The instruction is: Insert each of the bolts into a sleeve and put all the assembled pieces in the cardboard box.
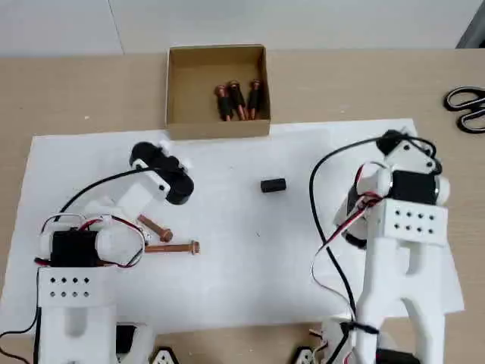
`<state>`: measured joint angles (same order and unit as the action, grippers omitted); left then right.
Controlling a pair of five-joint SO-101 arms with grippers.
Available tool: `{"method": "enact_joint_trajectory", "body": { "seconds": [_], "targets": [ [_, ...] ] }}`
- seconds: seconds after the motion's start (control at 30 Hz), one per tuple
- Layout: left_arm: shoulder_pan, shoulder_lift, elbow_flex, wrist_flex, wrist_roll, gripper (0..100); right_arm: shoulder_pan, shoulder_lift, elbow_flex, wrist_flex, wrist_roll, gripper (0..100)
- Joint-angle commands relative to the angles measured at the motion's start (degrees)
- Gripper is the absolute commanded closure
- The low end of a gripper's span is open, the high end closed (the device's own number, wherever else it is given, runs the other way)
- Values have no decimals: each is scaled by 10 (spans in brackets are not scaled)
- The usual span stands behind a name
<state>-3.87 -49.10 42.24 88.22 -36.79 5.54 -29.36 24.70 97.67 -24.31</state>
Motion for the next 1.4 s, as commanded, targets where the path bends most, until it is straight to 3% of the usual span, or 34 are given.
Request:
{"method": "enact_joint_trajectory", "body": {
  "seconds": [0.0,0.2,0.47,0.87,1.23,1.37],
  "targets": [
    [3,2,4,-31,-33,994,5,-42,18,4,42,995],
    [71,3,4,-47,-71,994,5,-113,56,-10,141,995],
    [172,22,18,-33,-70,994,7,-153,56,-11,164,995],
    [174,136,20,-23,-58,994,58,-156,56,-18,164,995],
    [174,257,-71,36,-59,994,72,-156,56,-13,164,995],
    [174,324,-91,35,-94,993,72,-157,56,-13,164,995]
  ]
}}
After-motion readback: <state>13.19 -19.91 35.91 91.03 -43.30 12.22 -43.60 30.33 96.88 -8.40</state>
